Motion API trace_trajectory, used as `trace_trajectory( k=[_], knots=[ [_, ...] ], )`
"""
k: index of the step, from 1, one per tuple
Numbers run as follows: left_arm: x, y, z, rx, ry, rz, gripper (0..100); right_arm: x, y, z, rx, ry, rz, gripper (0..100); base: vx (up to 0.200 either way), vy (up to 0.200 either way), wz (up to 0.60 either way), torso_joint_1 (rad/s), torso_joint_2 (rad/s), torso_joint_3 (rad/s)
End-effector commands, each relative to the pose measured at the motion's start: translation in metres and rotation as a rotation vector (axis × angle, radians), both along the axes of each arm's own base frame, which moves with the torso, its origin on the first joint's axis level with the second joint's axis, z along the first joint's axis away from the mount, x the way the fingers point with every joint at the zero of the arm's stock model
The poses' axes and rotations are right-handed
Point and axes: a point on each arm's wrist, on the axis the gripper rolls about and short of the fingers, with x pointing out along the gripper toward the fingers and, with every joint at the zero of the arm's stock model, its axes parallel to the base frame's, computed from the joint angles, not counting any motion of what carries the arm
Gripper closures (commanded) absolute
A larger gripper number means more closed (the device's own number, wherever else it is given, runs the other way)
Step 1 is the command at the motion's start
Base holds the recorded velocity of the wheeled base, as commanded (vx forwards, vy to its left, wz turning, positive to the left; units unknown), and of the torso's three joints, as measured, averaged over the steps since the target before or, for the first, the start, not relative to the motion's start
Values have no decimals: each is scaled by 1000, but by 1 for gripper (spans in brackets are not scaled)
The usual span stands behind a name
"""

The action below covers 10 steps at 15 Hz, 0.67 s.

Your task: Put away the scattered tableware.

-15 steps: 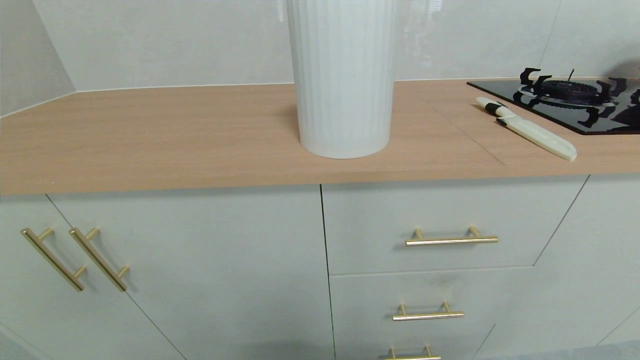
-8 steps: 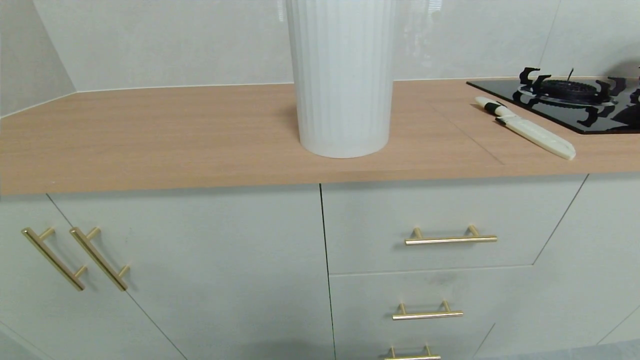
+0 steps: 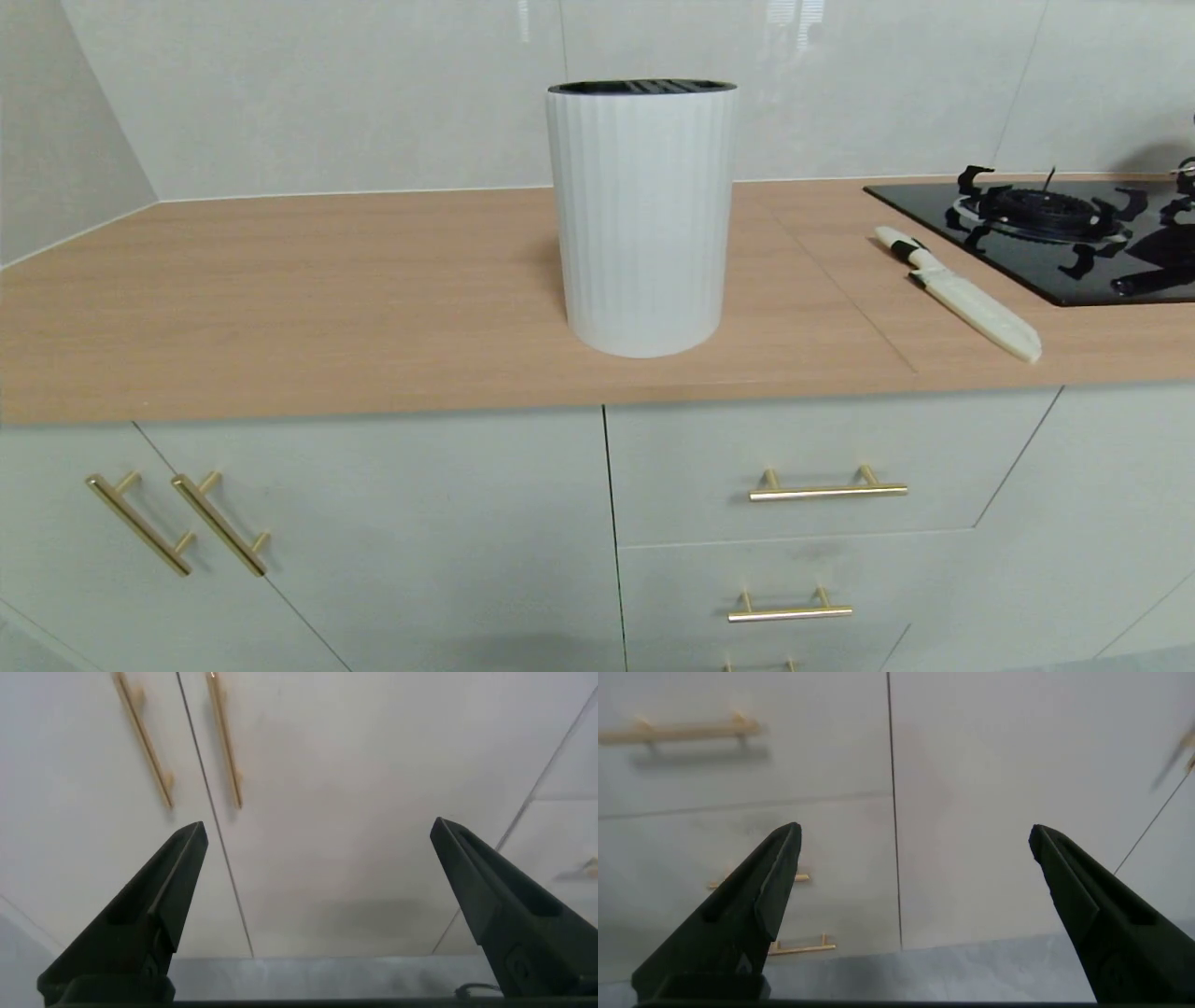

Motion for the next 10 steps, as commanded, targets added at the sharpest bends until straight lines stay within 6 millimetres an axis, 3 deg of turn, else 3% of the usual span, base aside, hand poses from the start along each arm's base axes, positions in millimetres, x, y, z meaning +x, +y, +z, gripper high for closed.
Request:
trace_trajectory(
  k=[1,10],
  knots=[
    [0,0,0,0,2,1,0,0,0,0,0,1,1,0,0,0,0,154,-500,-305],
    [0,0,0,0,2,1,0,0,0,0,0,1,1,0,0,0,0,181,-478,-295]
  ],
)
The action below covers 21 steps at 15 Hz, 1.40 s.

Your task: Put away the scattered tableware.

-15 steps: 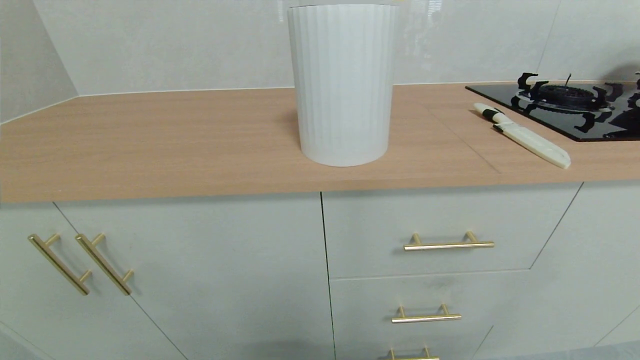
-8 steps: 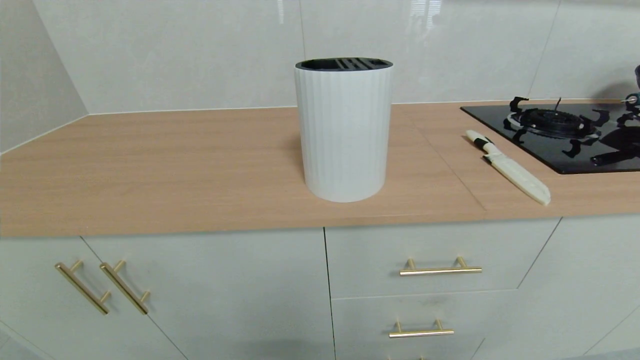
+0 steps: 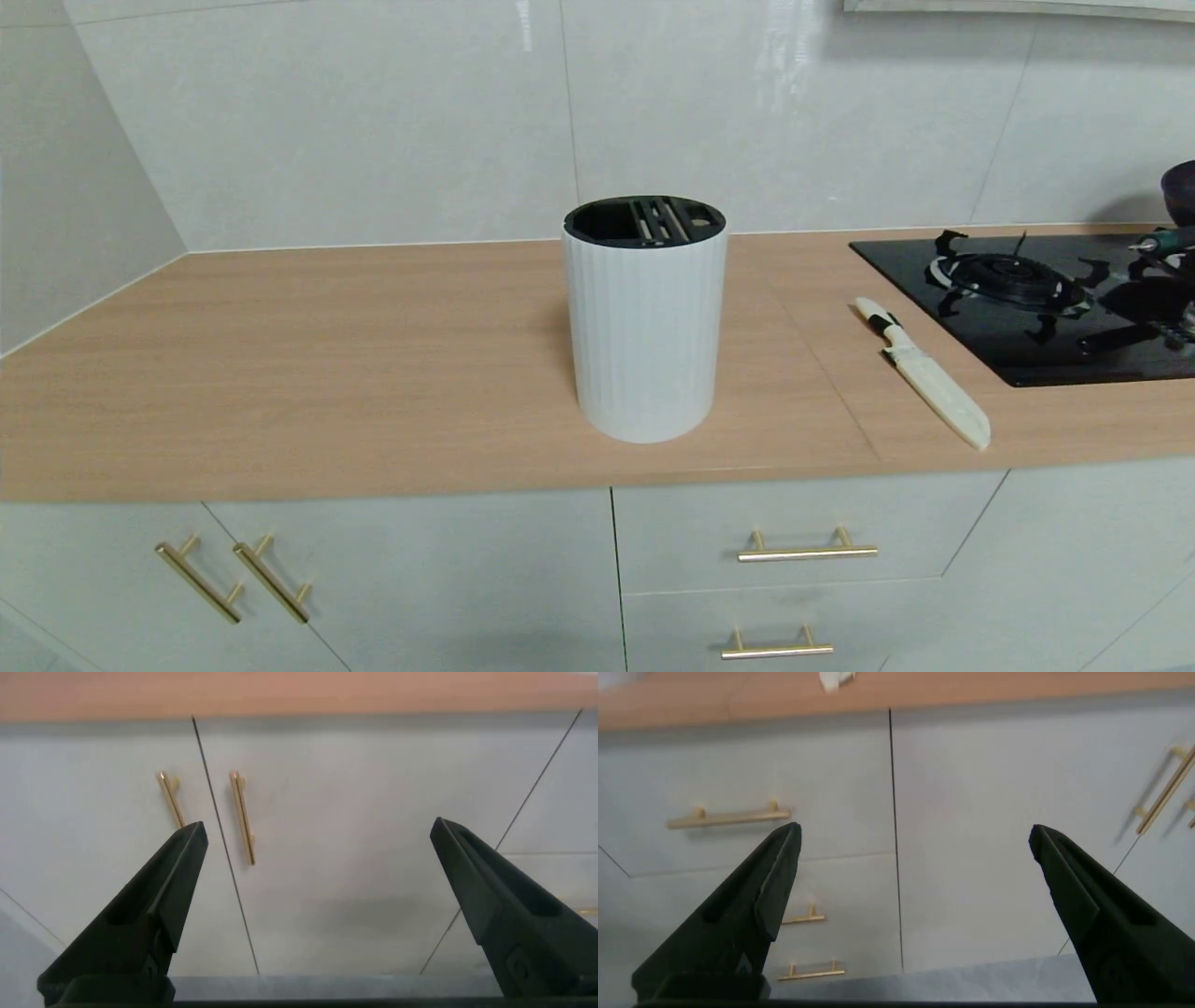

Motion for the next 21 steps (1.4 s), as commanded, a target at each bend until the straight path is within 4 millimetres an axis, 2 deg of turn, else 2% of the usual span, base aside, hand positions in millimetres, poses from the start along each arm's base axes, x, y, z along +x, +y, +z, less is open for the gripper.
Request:
trace_trajectory(
  k=[1,21],
  knots=[
    [0,0,0,0,1,0,0,0,0,0,1,1,0,0,0,0,0,203,-481,-271],
    [0,0,0,0,1,0,0,0,0,0,-2,1,0,0,0,0,0,238,-519,-286]
  ],
)
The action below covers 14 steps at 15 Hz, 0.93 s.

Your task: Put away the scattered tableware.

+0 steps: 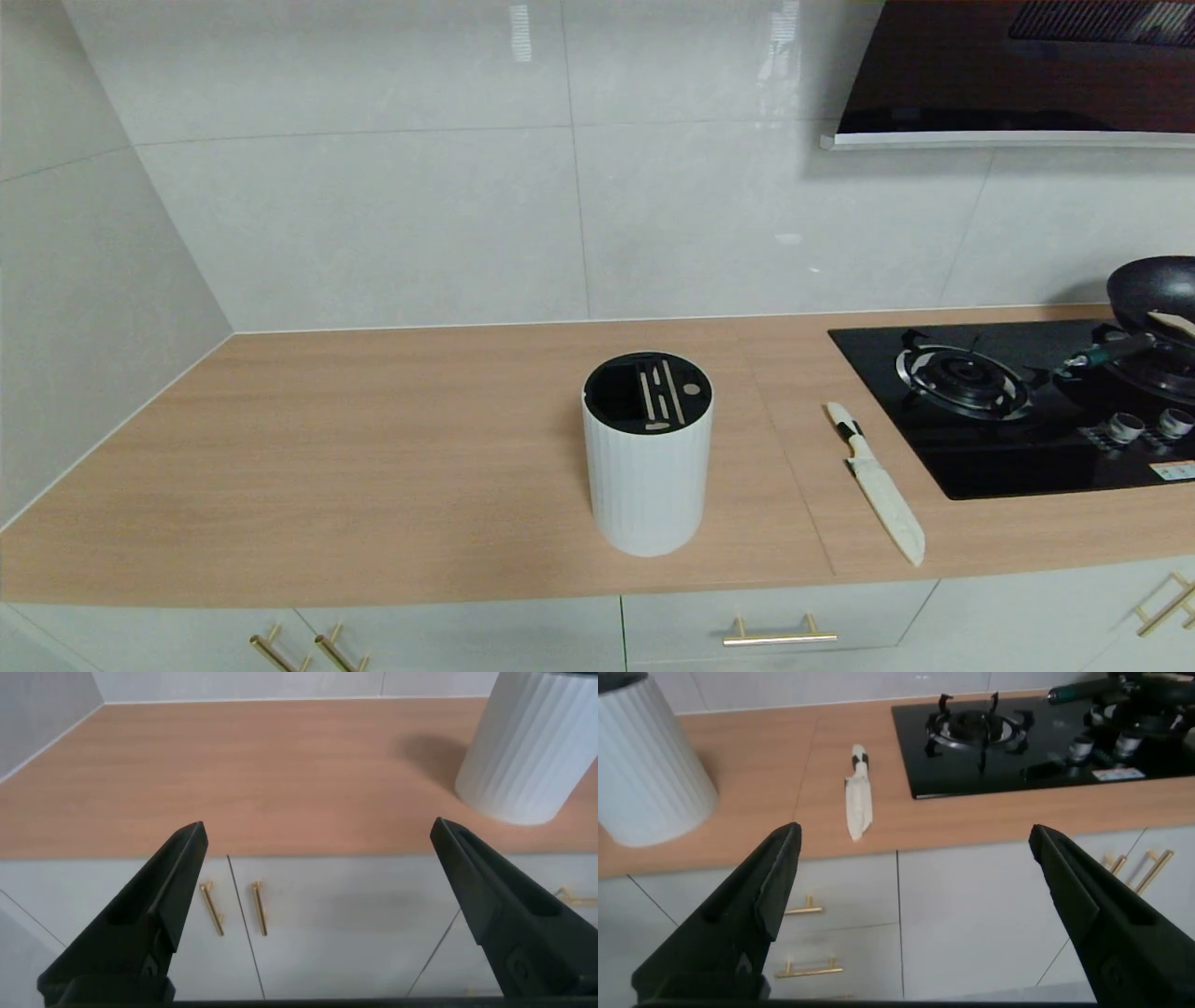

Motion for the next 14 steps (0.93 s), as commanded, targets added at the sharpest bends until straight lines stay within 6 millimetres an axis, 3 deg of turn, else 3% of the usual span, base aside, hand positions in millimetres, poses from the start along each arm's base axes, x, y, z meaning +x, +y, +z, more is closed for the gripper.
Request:
trace_trajectory(
  k=[1,5,7,10,11,12,14],
  knots=[
    [0,0,0,0,1,2,0,0,0,0,1,1,0,0,0,0,0,110,-261,-119],
    [0,0,0,0,1,1,0,0,0,2,-18,-10,10,0,0,0,0,8,-14,-7],
    [0,0,0,0,1,2,0,-11,2,52,22,-121,97,0,0,0,0,0,0,0],
    [0,0,0,0,1,1,0,21,4,92,30,45,188,0,0,0,0,0,0,0],
    [0,0,0,0,1,1,0,21,4,92,30,45,188,0,0,0,0,0,0,0],
    [0,0,0,0,1,1,0,59,5,117,41,176,207,0,0,0,0,0,0,0],
    [0,0,0,0,1,1,0,111,8,135,63,265,279,0,0,0,0,0,0,0]
  ],
)
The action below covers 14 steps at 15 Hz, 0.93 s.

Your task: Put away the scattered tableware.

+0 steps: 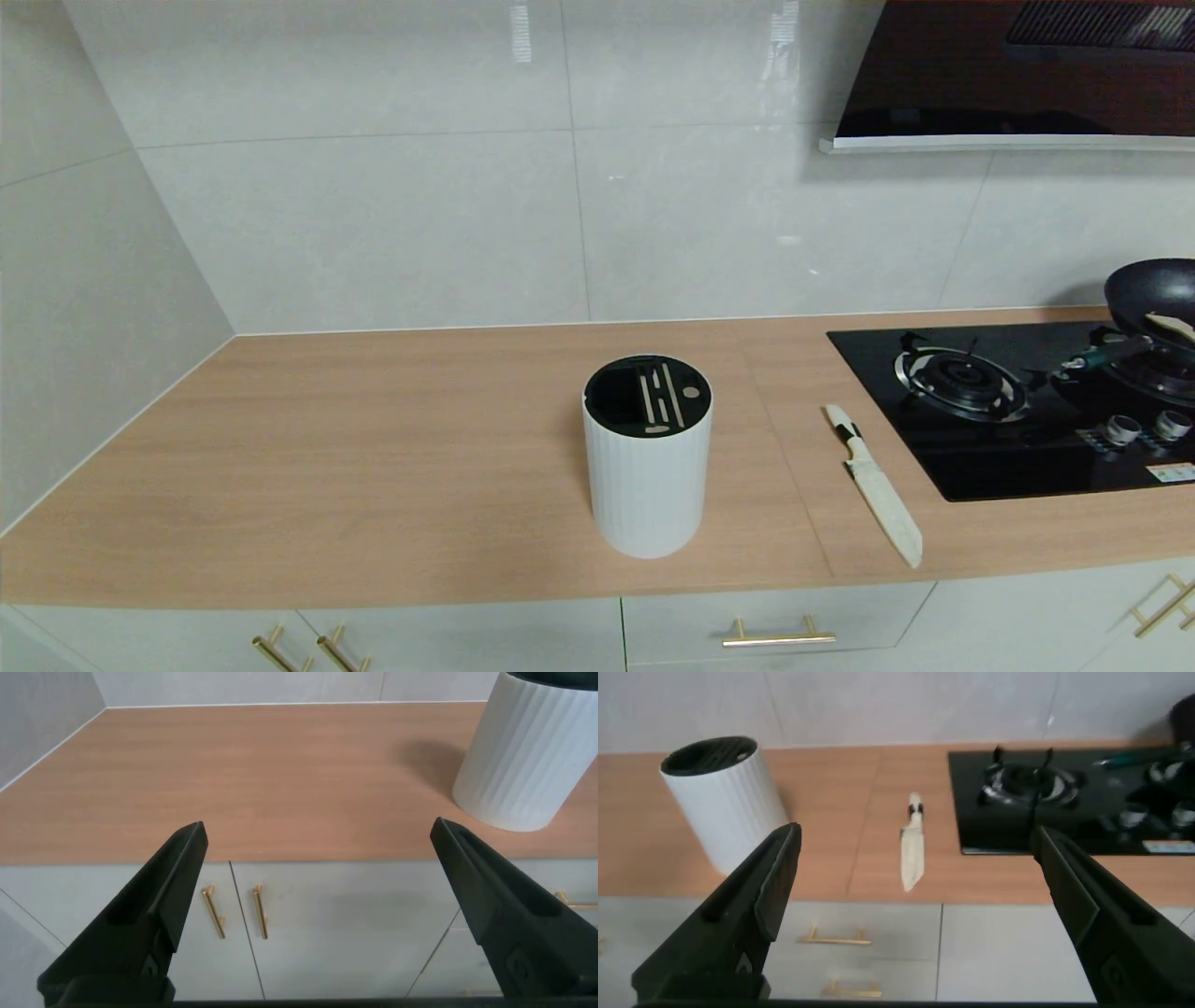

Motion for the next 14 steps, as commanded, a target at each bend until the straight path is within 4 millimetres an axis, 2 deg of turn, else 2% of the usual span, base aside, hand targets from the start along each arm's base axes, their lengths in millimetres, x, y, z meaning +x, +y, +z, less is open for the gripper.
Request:
trace_trajectory(
  k=[1,2,3,6,9,10,11,12,14],
  knots=[
    [0,0,0,0,0,2,0,111,7,34,21,269,93,0,0,0,0,0,0,0],
    [0,0,0,0,0,2,0,124,9,33,24,297,101,0,0,0,0,0,0,0],
    [0,0,0,0,0,1,0,159,13,29,22,370,114,0,0,0,0,0,0,0],
    [0,0,0,0,0,1,0,220,28,6,1,516,158,0,0,0,0,0,0,0],
    [0,0,0,0,0,1,0,260,33,-28,-17,625,160,0,0,0,0,0,0,0],
    [0,0,0,0,0,1,0,262,33,-30,-16,624,159,0,0,0,0,0,0,0],
    [0,0,0,0,0,1,0,282,37,-47,-27,591,144,0,0,0,0,0,0,0],
    [0,0,0,0,0,1,0,290,37,-55,-42,587,118,0,0,0,0,0,0,0],
    [0,0,0,0,0,1,0,314,38,-94,-138,632,13,0,0,0,0,0,0,0]
  ],
)
